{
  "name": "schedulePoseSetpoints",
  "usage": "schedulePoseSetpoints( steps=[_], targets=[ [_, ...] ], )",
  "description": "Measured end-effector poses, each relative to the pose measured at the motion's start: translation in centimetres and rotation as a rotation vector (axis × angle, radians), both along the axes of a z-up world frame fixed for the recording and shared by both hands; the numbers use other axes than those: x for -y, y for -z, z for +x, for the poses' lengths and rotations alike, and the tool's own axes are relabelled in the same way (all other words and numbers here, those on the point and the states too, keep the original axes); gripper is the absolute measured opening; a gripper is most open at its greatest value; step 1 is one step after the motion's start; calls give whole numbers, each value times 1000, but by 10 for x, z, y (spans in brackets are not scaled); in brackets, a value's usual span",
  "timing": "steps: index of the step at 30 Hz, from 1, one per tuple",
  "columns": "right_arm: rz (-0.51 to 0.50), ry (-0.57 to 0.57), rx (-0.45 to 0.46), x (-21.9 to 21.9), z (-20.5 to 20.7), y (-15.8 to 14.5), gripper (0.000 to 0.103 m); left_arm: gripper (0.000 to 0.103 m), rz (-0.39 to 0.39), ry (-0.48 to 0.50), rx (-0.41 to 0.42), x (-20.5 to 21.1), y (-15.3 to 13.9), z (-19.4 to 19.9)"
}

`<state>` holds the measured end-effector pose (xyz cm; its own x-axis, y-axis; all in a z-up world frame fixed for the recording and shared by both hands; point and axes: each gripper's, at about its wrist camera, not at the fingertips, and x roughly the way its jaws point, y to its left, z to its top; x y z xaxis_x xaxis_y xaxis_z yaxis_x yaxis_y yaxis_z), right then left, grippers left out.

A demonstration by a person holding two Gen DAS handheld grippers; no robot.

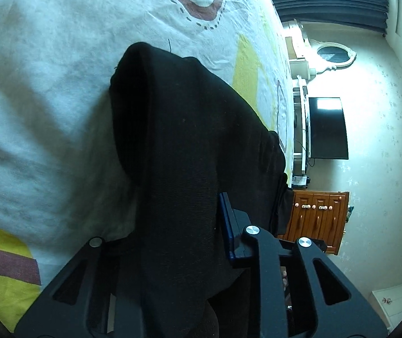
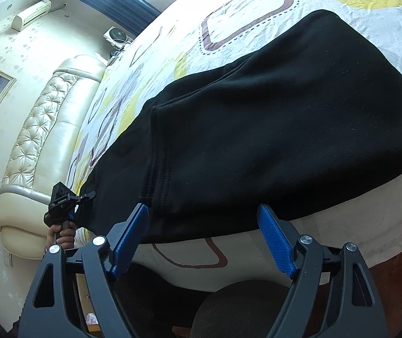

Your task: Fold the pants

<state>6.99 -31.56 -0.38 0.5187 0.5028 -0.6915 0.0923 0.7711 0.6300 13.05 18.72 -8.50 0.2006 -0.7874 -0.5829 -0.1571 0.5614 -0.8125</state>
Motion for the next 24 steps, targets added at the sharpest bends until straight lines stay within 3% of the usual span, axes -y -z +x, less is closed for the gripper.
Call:
schedulePoseSetpoints(
  steps=[5, 12, 18, 24],
  targets=[
    [12, -30, 5, -9, -1, -3, 78, 16, 129, 32, 66, 18, -32, 2],
    [25, -75, 30, -20, -3, -9, 78, 16, 90, 85, 204, 64, -116, 9],
    [47, -65, 59, -18, -4, -18, 78, 16, 132, 217, 295, 162, -171, 12],
    [68, -14, 96, -3, -13, -28, 78, 16, 173, 329, 328, 273, -180, 13]
  ],
)
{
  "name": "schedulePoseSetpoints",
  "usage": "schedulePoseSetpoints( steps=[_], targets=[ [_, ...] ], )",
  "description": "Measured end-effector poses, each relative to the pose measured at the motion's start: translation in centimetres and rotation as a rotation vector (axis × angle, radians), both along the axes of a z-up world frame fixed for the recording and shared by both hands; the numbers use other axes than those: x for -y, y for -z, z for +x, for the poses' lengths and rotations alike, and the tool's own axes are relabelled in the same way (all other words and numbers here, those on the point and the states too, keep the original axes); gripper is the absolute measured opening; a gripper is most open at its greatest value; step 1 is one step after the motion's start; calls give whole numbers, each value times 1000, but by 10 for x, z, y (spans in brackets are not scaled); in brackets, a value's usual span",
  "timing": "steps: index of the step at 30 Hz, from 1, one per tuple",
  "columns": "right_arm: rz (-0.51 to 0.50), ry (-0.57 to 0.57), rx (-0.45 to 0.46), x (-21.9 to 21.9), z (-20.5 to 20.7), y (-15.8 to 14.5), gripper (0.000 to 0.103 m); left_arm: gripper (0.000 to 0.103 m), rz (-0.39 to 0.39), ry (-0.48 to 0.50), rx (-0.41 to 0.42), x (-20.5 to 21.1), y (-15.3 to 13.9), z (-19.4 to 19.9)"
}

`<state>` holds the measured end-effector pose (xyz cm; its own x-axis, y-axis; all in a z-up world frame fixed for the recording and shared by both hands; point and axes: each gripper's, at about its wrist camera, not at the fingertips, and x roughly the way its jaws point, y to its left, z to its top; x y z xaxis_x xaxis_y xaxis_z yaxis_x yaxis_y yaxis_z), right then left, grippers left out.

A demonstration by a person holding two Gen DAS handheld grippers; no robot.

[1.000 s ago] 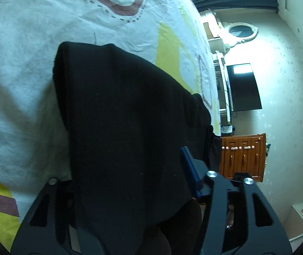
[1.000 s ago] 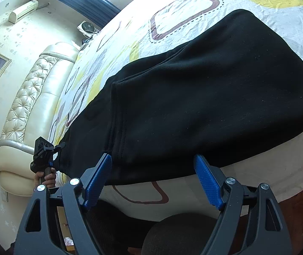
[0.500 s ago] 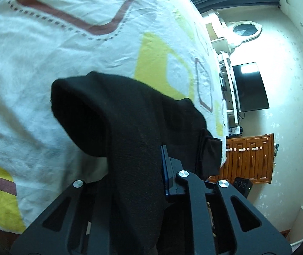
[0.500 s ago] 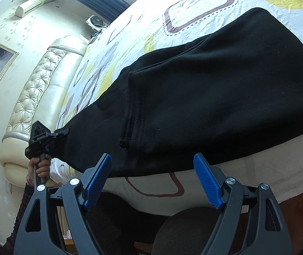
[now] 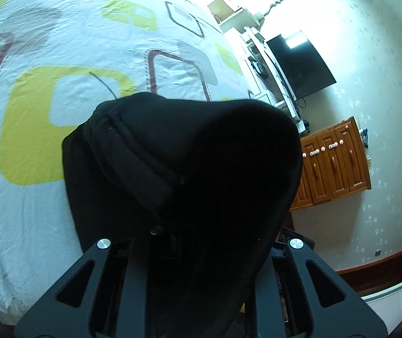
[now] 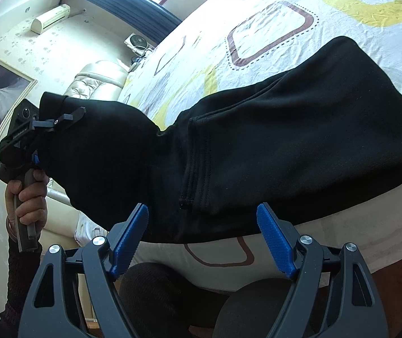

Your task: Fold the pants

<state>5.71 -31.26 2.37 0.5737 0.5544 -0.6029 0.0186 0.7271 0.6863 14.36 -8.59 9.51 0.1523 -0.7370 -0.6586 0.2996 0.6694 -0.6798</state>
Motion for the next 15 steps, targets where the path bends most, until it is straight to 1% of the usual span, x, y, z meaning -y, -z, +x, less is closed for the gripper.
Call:
schedulePoseSetpoints(
  steps=[3, 6, 8, 10, 11, 12, 13, 14, 15],
  targets=[
    [12, 50, 23, 13, -6, -6, 78, 16, 34, 52, -18, 55, 10, 0],
    [12, 104, 27, 29, -9, -10, 78, 16, 117, 108, -11, 106, 29, -3],
    [23, 142, 15, 40, -11, -7, 78, 17, 186, 136, -10, 134, 46, -5],
    [41, 183, -2, 52, -15, -3, 78, 24, 254, 160, 1, 159, 60, -8],
    [49, 203, -7, 57, -18, -1, 78, 27, 280, 170, 3, 168, 67, -10],
    [54, 220, -8, 65, -19, -1, 78, 32, 293, 176, 4, 177, 73, -13],
    [55, 236, -5, 69, -21, 0, 78, 42, 294, 176, -3, 183, 77, -15],
    [58, 251, 1, 75, -24, 0, 78, 48, 288, 176, -10, 187, 80, -17],
    [59, 266, 6, 79, -27, 0, 78, 56, 269, 178, -12, 191, 79, -19]
  ],
)
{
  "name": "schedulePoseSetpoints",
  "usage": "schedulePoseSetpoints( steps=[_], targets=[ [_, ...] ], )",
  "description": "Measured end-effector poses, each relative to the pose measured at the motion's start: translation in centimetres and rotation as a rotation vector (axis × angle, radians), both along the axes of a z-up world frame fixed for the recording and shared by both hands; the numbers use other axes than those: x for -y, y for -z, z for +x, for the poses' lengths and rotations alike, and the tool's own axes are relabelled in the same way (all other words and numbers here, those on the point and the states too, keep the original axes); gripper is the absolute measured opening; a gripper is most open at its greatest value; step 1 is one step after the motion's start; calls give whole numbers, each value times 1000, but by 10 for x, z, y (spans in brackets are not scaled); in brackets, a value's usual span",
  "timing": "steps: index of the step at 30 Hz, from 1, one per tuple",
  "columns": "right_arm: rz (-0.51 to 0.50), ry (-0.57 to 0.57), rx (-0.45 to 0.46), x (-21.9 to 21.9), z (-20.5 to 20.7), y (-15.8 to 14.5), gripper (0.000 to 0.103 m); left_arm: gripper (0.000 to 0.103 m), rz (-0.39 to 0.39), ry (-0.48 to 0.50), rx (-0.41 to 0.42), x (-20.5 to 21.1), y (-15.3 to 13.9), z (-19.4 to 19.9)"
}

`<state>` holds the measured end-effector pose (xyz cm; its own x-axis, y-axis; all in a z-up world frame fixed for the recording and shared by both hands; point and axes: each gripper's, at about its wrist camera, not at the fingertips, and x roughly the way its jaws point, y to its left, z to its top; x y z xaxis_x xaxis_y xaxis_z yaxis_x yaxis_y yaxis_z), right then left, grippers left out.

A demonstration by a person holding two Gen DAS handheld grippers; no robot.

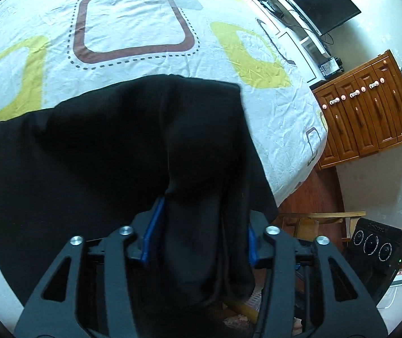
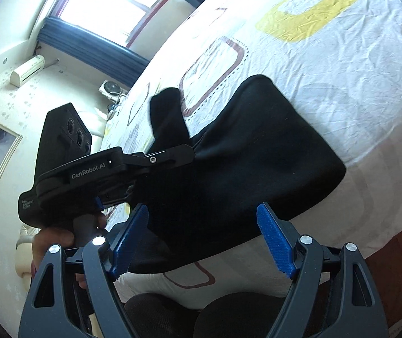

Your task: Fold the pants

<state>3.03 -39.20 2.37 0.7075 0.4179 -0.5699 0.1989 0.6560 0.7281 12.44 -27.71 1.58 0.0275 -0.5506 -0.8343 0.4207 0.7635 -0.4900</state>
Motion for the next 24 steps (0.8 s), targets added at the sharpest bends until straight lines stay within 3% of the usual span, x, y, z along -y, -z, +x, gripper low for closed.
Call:
schedulePoseSetpoints(
  steps=[3, 6, 7, 9, 12, 17, 21, 22, 24],
  targets=[
    [17, 23, -2, 11, -3, 5, 78, 61, -35, 17, 34, 5, -13, -8],
    [76, -9, -20, 18, -1, 16, 78, 73, -48, 7, 148, -10, -38, -19],
    [92, -25, -22, 22, 2, 18, 78, 79, -53, -9, 177, -20, -44, -23],
    [90, -48, -2, 24, 5, 16, 78, 81, -67, -63, 227, -49, -52, -30],
    [27, -60, 44, 29, 13, 3, 78, 88, -91, -184, 265, -105, -51, -38],
    [-38, -128, -21, 31, 51, 6, 78, 89, -82, -376, 242, -183, -17, -41],
    [-106, -162, -144, 17, 82, 25, 80, 88, -114, -508, 126, -228, 24, -43],
    [-104, -156, -155, 14, 84, 29, 88, 88, -133, -523, 100, -235, 32, -44],
    [-123, -145, -152, 8, 85, 29, 89, 88, -158, -538, 64, -243, 45, -48]
  ],
)
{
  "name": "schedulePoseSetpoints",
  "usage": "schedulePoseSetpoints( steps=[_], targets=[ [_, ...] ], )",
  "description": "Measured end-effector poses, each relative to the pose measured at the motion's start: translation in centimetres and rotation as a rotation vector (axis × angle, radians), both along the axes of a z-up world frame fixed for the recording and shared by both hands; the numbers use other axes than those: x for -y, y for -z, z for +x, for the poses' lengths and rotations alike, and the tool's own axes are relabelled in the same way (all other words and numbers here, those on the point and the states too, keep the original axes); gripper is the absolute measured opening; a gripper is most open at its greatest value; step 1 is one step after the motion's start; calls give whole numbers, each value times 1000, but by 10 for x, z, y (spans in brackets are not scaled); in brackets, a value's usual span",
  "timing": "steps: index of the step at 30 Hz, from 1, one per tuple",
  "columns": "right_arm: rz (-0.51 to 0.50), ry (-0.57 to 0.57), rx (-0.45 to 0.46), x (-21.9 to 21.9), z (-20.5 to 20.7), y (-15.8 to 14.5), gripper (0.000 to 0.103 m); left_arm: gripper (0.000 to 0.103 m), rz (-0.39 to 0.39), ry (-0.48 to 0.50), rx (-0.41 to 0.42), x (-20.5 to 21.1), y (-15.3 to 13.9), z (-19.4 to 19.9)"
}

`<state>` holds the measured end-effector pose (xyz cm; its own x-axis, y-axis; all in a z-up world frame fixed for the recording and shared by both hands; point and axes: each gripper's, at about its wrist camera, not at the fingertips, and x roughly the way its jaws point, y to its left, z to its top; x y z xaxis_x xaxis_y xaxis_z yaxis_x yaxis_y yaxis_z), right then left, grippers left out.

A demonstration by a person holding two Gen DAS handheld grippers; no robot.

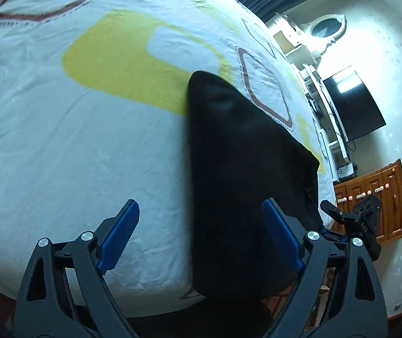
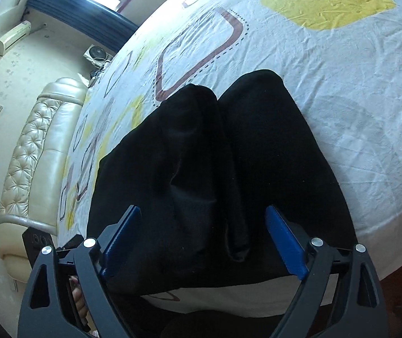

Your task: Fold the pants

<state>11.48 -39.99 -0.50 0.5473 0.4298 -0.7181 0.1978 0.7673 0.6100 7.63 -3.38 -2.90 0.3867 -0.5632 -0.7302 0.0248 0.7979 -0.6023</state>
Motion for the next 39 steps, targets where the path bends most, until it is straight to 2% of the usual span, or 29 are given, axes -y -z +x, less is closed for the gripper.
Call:
schedulePoseSetpoints(
  steps=[3, 5, 9, 13, 16, 20, 24, 28, 31, 33, 36, 37, 38, 39],
  targets=[
    [-65, -71, 24, -15, 3, -4, 83, 90, -45, -1, -27, -4, 14, -5],
    [-119, -104, 15, -24, 4, -4, 48, 91, -68, -15, -22, -5, 17, -7],
    [-86, -121, 30, -23, 7, -6, 32, 91, -68, -8, -16, -3, 14, -10],
    [-68, -133, 106, -15, 4, -34, 19, 91, -69, 7, -19, -1, 11, -13],
    [-109, -129, 137, -5, -3, -53, 17, 91, -77, 18, -21, 3, 10, -14],
    [-180, -84, 118, 22, -13, -50, 16, 91, -109, 55, -28, 20, 9, -16],
    [-197, -51, 49, 46, -14, -16, 16, 91, -101, 82, -35, 37, 13, -15],
    [-147, -48, 46, 53, -11, 4, 17, 91, -120, 83, -59, 42, 20, -16],
    [-21, -31, 41, 70, -13, 11, 21, 91, -160, 78, -69, 41, 23, -21],
    [62, -19, 45, 82, -18, 15, 28, 91, -183, 77, -76, 41, 26, -23],
    [121, 10, 62, 96, -28, 13, 43, 91, -204, 66, -80, 38, 29, -22],
    [131, 29, 65, 101, -31, 12, 63, 91, -209, 62, -84, 36, 30, -22],
    [122, 59, 55, 106, -35, 12, 77, 91, -215, 60, -89, 36, 32, -19],
    [118, 92, 62, 112, -40, 13, 77, 92, -221, 56, -92, 36, 33, -19]
  ],
)
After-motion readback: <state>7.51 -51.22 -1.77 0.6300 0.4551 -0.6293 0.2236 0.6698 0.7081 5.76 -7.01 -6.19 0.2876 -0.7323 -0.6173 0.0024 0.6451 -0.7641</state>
